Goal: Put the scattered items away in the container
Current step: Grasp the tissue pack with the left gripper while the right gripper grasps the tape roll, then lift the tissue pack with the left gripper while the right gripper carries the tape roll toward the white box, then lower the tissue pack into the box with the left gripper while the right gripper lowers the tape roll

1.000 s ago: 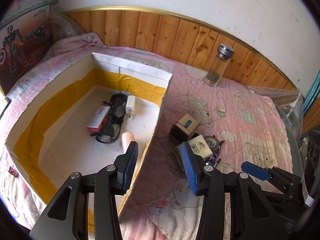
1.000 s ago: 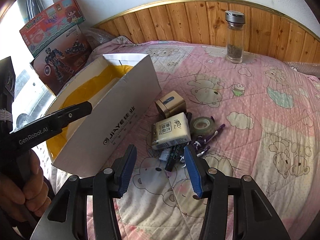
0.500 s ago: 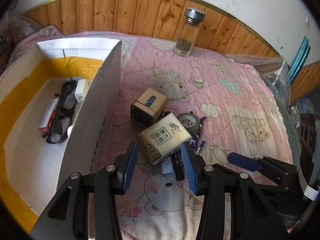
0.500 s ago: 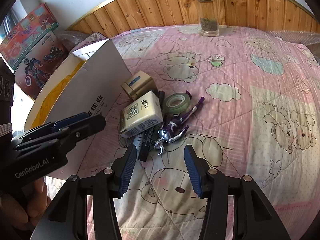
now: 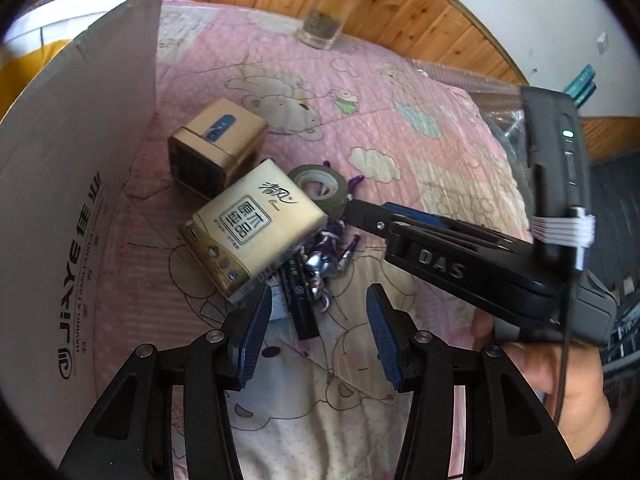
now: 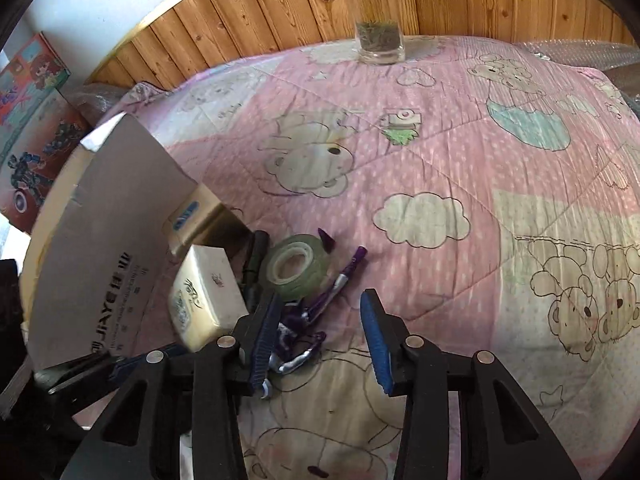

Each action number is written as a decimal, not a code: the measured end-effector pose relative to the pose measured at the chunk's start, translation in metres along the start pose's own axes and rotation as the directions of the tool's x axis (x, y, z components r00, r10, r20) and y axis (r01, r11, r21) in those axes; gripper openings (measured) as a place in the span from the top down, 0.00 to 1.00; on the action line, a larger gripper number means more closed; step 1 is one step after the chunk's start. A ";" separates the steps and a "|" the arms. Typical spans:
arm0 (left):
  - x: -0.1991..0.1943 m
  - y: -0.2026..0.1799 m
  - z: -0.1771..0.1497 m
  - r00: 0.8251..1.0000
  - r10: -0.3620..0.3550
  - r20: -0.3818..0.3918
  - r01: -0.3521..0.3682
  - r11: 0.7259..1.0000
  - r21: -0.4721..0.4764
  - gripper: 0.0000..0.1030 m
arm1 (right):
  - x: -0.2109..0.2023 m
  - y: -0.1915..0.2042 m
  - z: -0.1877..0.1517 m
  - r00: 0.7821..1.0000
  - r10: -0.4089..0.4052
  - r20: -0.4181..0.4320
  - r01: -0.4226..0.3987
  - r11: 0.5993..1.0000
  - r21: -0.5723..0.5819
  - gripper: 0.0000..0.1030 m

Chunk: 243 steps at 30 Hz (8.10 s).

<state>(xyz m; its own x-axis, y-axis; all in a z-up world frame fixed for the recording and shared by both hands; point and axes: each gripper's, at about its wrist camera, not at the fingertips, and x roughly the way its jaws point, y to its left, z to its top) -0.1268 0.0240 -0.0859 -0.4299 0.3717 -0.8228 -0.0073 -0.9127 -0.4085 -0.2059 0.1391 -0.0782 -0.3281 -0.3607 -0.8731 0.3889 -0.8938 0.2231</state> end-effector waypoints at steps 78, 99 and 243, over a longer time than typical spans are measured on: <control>0.028 0.033 0.014 0.987 0.115 0.116 -0.110 0.993 -0.048 0.49 | 0.024 0.010 0.023 0.896 0.423 -0.136 -0.413 0.905 0.099 0.90; -0.013 0.025 0.010 0.987 0.105 0.123 -0.090 0.989 -0.119 0.54 | -0.019 0.006 0.008 0.965 0.258 -0.038 -0.256 0.965 0.055 0.90; -0.171 0.218 0.017 0.977 0.143 0.158 -0.097 0.958 -0.270 0.54 | 0.044 0.346 0.104 0.974 0.126 -0.190 -0.175 0.946 -0.272 0.90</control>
<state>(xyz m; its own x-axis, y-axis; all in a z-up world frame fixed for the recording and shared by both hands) -0.0697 -0.2415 -0.0274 -0.5639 0.2056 -0.7998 0.2787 -0.8643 -0.4186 -0.1754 -0.2141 0.0055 -0.1066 -0.4128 -0.9045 0.6601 -0.7097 0.2461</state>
